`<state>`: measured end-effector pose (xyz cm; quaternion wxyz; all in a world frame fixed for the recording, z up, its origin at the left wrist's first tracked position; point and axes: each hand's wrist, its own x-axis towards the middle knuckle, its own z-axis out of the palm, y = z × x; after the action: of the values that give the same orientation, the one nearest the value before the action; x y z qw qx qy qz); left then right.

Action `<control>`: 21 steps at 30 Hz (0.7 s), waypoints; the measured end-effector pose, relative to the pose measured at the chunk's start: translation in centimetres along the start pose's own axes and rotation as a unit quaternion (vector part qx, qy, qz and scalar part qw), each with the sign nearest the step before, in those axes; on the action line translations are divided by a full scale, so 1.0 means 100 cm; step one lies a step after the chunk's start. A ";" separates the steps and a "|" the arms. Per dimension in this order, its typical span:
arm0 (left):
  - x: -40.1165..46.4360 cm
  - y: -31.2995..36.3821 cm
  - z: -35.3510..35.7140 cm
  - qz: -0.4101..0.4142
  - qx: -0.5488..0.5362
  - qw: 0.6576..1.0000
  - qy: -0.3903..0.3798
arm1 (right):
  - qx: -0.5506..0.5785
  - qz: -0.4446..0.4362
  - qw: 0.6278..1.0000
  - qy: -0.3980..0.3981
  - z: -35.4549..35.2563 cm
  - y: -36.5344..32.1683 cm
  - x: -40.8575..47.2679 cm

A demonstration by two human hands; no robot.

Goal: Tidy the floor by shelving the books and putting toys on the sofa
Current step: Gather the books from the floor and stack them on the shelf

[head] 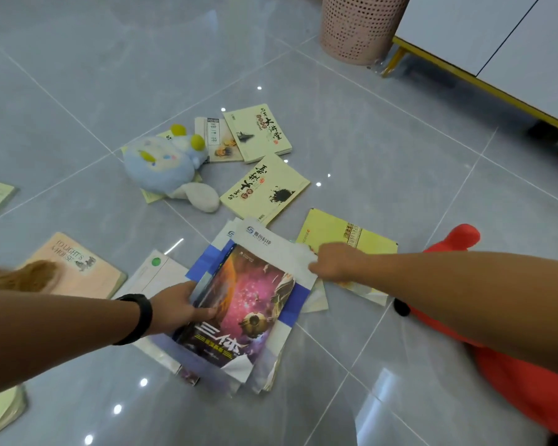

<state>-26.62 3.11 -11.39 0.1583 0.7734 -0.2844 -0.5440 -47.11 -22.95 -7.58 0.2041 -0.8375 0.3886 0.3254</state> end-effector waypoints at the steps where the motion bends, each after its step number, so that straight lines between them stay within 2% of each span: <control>1: 0.001 -0.002 -0.003 0.014 0.063 0.998 0.021 | 0.043 0.032 0.997 -0.053 0.012 0.000 -0.004; 3: 0.005 -0.003 -0.006 0.018 0.205 0.977 0.061 | 0.138 0.102 0.972 -0.158 0.033 -0.002 -0.013; 5: 0.009 0.001 -0.008 -0.012 0.263 0.959 0.101 | 0.206 0.123 0.944 -0.227 0.053 -0.006 -0.019; 8: 0.016 0.012 -0.013 -0.052 0.162 0.979 0.108 | 0.320 0.102 0.910 -0.242 0.073 -0.016 -0.022; 10: 0.020 0.019 -0.022 -0.063 0.051 0.993 0.085 | 0.383 0.097 0.888 -0.236 0.078 -0.022 -0.021; 12: 0.018 0.025 -0.025 -0.077 0.004 0.996 0.048 | 0.423 0.105 0.869 -0.235 0.079 -0.028 -0.021; 17: 0.014 0.026 0.017 -0.085 -0.040 0.994 0.055 | 0.417 0.113 0.877 -0.208 0.092 -0.046 -0.027; 21: 0.013 0.026 0.010 -0.108 -0.076 0.991 0.024 | 0.397 0.108 0.892 -0.189 0.102 -0.042 -0.026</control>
<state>-27.91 0.29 -11.30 0.1641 0.7980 -0.1530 -0.5593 -49.02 -12.99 -12.55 0.5525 -0.5628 0.5274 0.3160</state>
